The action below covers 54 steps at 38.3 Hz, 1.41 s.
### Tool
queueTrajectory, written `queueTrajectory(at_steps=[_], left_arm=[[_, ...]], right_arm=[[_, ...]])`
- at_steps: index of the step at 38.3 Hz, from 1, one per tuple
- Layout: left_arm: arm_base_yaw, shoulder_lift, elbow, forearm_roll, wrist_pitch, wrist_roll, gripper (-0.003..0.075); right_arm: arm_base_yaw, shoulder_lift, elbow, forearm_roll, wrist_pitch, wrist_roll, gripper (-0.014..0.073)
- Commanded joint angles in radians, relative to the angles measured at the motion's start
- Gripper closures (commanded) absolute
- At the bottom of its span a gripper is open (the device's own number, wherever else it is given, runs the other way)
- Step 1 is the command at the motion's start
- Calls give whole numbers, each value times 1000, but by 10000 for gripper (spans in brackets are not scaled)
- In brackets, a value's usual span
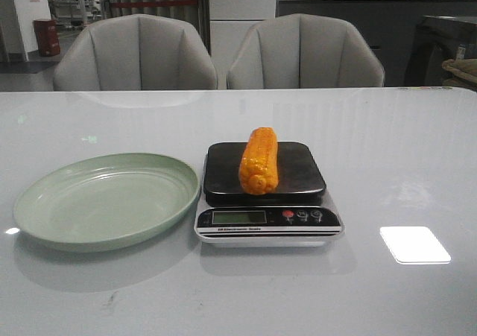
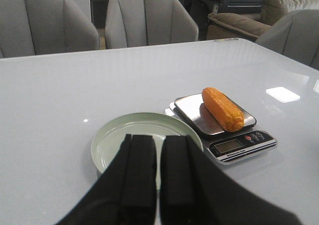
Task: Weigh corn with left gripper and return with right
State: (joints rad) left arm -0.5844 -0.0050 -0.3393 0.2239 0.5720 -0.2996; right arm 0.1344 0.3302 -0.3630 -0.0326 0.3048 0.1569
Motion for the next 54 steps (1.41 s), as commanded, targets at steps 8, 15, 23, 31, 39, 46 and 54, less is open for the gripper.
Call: queueTrajectory(at_steps=[8,15,23,31,39,46,54], left_arm=[[0,11,-23,5,-75,-3,577],[0,11,-23,5,-75,-3,577],[0,11,-23,5,-75,-3,577],[0,11,-23,5,-75,-3,577],[0,11,-23,5,-75,-3,577],[0,11,-23,5,-75,-3,577],[0,11,-23,5,-75,-3,577]], right_arm=[[-5,90,-44,21,-19,-8,415],[55,163,-105,33,52,-8,124],[208,363,-232,47,74,-8,-3],[311,618,-442,151,206,-7,-3],[381,886,-653,163,264,100,-2],[426,1089,-845,138,359,168,-2],[476,1262,-1020,-74,445,434,-2]])
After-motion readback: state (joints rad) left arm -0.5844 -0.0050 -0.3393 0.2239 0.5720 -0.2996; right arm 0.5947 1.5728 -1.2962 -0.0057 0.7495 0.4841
